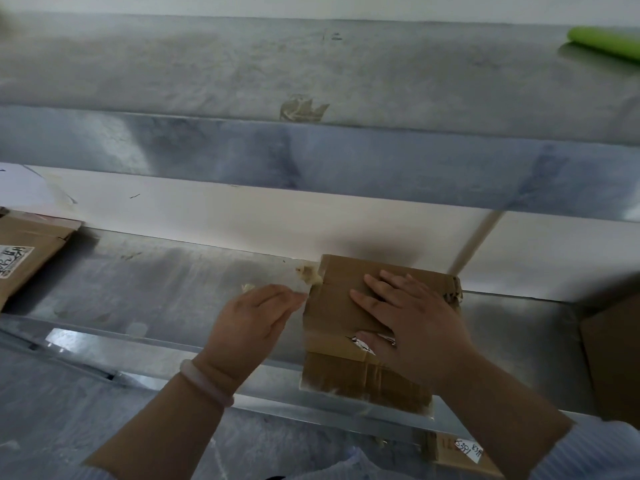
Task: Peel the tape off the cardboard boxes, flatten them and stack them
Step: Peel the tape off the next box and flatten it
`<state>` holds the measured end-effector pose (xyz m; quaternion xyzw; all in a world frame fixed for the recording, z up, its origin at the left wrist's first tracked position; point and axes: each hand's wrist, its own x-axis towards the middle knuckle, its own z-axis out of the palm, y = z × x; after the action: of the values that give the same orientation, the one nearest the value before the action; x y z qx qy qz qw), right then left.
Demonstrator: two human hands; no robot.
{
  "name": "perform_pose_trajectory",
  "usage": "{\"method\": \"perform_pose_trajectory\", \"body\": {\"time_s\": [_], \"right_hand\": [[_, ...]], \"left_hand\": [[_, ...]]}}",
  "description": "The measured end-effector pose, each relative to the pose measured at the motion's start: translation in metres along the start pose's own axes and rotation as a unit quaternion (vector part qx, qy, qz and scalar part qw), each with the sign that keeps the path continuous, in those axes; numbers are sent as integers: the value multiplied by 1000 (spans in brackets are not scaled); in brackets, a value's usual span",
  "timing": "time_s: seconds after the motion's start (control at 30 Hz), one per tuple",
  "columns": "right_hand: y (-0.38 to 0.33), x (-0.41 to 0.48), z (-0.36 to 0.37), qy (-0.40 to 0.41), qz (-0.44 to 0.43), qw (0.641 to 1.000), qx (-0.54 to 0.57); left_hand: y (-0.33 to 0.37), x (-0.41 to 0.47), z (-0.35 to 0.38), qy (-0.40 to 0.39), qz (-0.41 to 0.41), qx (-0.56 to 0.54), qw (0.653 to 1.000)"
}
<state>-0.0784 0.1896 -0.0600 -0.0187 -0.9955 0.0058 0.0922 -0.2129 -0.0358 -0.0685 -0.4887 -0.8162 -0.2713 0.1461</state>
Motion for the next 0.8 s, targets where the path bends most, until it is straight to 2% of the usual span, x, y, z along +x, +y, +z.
{"method": "perform_pose_trajectory", "body": {"time_s": [0.07, 0.17, 0.23, 0.3, 0.37, 0.5, 0.63, 0.8], "right_hand": [[0, 0, 0, -3, 0, 1000, 1], [-1, 0, -1, 2, -1, 1000, -1], [-2, 0, -2, 6, -2, 1000, -6], [-2, 0, -3, 6, 0, 1000, -5], [-2, 0, -3, 1, 2, 1000, -4], [-4, -3, -2, 4, 1, 1000, -7], [-3, -2, -4, 10, 2, 1000, -12], [-4, -4, -3, 30, -3, 1000, -3]], "left_hand": [[3, -4, -2, -25, -4, -21, 999], [13, -1, -10, -8, -105, -135, 985], [16, 5, -15, -23, -219, -221, 950], [17, 12, -18, -75, -298, -281, 909], [16, 17, -19, -126, -314, -280, 899], [14, 25, -22, -156, -286, -224, 919], [20, 30, -20, -100, -247, -157, 951], [21, 39, 4, 59, -286, -142, 946]]}}
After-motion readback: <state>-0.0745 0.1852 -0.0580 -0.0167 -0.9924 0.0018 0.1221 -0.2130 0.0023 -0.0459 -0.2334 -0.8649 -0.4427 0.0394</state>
